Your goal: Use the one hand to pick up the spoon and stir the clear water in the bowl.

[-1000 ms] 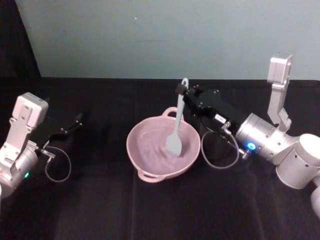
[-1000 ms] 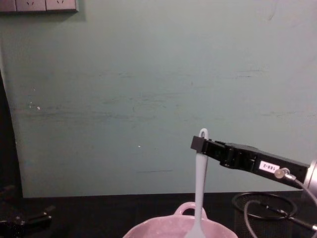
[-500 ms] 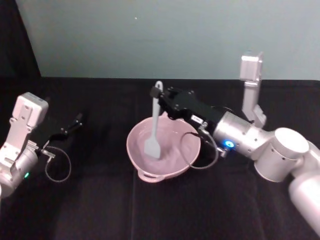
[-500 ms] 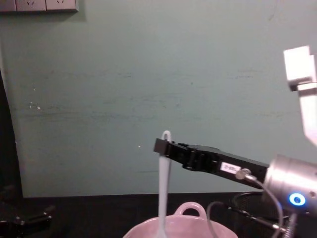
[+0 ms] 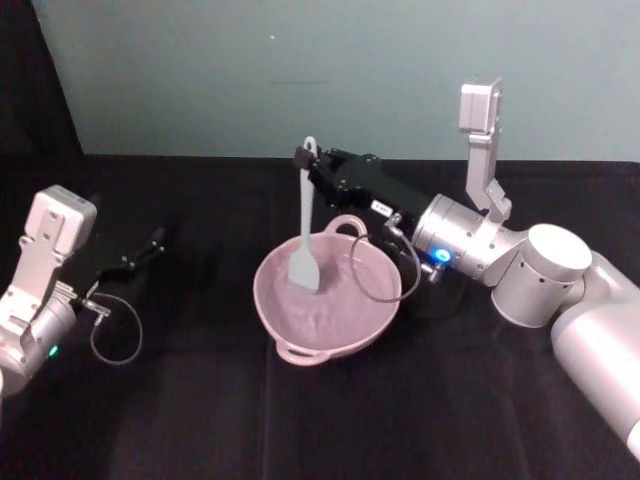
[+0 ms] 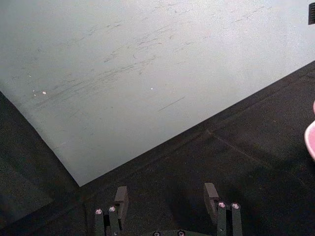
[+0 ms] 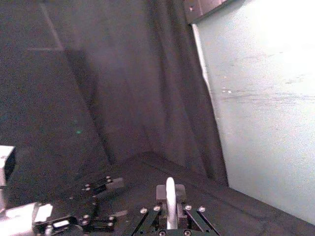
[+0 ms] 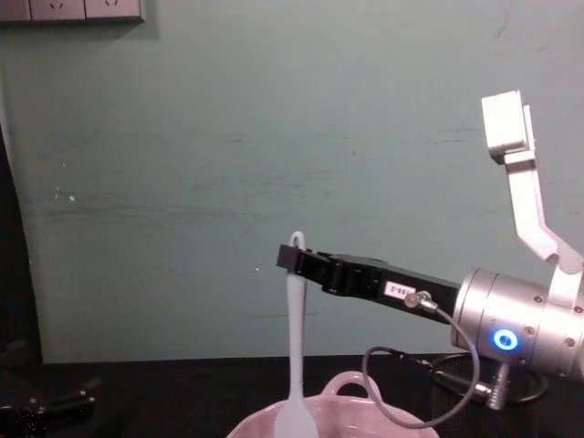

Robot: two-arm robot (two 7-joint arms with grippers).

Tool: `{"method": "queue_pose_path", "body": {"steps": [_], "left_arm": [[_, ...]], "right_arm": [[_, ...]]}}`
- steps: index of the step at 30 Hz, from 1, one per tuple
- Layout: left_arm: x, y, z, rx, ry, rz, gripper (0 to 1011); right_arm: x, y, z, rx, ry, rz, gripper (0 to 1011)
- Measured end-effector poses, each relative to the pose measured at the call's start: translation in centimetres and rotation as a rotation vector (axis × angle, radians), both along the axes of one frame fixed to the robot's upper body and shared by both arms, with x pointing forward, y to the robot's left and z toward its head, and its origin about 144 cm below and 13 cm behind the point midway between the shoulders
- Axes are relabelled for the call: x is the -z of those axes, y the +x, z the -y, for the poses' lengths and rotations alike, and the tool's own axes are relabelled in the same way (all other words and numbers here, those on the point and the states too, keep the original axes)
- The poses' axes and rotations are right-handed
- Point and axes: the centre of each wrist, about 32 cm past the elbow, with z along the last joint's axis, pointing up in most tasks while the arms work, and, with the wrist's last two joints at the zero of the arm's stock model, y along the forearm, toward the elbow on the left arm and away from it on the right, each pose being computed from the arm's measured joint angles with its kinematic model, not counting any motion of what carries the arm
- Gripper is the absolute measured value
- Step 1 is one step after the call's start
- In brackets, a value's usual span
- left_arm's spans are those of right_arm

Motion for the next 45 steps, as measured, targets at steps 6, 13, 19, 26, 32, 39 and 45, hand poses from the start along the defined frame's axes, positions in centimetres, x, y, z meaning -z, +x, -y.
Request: {"method": "queue_pose_path", "body": {"steps": [6,13,19,26,32,39,45], "left_arm": [[0.0,0.0,0.0,0.000,0.000,0.000,1011],[0.0,0.0,0.0,0.000,0.000,0.000,1011],[0.0,0.0,0.0,0.000,0.000,0.000,1011],[0.0,0.0,0.0,0.000,0.000,0.000,1011],[0.0,0.0,0.0,0.000,0.000,0.000,1011],[0.0,0.0,0.0,0.000,0.000,0.000,1012],[0.0,0.0,0.0,0.000,0.000,0.000,1011]], "right_arm": [[-0.2,0.3,1.5,0.045,-0.008,0.008,109],[-0.4,-1.3,3.9,0.106,-0.018,0.011,109],[-0.5,-3.1,5.0,0.120,-0.025,0.004,109],[-1.0,-5.4,5.3,0.101,0.003,-0.010,109],[-1.7,-6.0,4.5,0.067,0.028,0.009,109],[-2.9,-6.3,3.5,0.041,0.036,0.052,109],[-5.3,-6.5,3.3,0.034,0.011,0.117,109]]}}
